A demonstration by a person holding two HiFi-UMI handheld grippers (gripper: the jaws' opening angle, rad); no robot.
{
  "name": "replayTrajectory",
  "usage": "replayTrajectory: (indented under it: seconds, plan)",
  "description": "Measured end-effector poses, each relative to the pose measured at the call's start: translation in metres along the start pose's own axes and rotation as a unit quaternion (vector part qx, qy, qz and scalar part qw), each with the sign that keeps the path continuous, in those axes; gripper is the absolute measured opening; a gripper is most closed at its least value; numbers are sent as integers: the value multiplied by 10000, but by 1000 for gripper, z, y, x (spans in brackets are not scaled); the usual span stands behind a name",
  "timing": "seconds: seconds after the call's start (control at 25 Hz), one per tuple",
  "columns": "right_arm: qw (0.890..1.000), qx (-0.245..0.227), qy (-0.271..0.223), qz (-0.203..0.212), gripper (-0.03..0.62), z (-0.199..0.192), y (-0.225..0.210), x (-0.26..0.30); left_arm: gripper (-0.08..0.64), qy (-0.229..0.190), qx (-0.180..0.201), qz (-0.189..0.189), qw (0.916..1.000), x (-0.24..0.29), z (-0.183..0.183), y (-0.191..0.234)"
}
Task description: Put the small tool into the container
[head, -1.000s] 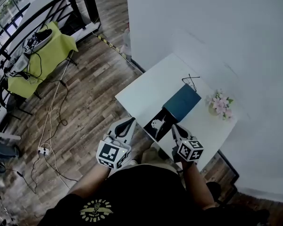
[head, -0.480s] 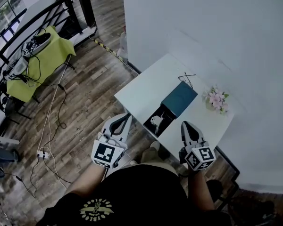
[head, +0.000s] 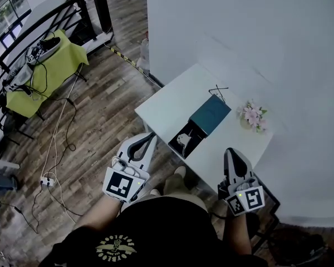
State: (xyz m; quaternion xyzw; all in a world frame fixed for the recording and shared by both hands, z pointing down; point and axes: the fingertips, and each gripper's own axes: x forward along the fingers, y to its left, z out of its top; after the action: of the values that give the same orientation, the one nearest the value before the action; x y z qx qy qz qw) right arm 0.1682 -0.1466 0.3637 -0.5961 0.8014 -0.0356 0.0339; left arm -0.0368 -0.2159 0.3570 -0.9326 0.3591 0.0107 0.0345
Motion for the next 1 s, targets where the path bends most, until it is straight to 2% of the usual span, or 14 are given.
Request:
replayTrajectory:
  seconds: [0.2,0.32,0.44,0.52,0.68,0.84,1.0]
  plan:
    - [9991,-396,-119,-48,0,23,12,-23,6,-196,54,-62,9998,-14,20,-10]
    - [9987,-498,-93,-65,0,27,11,-32,6,-132,48,-42,9999,-14,12,-13]
    - [9988,-496,-39,-45,0,25,5,-38,6,-206,-136,-126,9996,-12,8,-22]
    - [9989,-467,4,3,0,23,-2,-40,6,-249,-119,-170,9995,-8,8,-30]
    - [9993,-341,66,141,0,20,-22,-39,6,-129,-42,40,9999,6,8,-37]
    - [9989,-341,61,300,0,30,-46,-43,6,62,-223,161,9996,24,6,-56]
    - [9985,-302,36,466,0,26,-70,-44,6,-29,-284,215,9994,42,10,-78]
